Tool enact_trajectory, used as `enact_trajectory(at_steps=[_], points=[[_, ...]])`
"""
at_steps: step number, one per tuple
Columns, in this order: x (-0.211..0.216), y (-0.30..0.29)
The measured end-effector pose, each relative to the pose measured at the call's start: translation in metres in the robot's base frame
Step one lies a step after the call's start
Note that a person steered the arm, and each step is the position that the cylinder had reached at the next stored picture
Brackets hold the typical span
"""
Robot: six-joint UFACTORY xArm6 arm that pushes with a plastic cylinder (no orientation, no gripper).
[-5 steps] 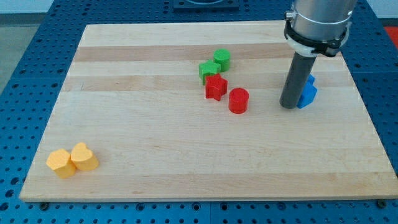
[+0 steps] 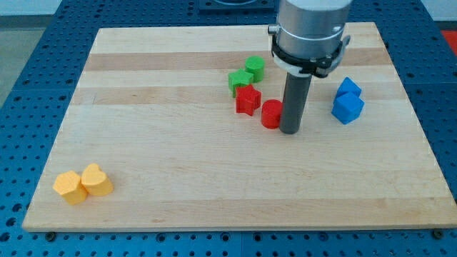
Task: Place red circle vertically to the top of the blue triangle
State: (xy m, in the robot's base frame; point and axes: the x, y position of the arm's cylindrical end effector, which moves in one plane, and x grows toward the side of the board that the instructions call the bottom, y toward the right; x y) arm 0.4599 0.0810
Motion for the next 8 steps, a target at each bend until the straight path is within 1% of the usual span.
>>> enact_trajectory(at_steps=[1,2,3,4,5,6,7,8], points=[[-0.004,-0.011],[0.016,-0.022],[0.026,-0.049],[-0.002,-0.066],[-0.026,-0.066],[-0.037,-0.057],[-0.039,-0.057],[-0.023,-0.079]])
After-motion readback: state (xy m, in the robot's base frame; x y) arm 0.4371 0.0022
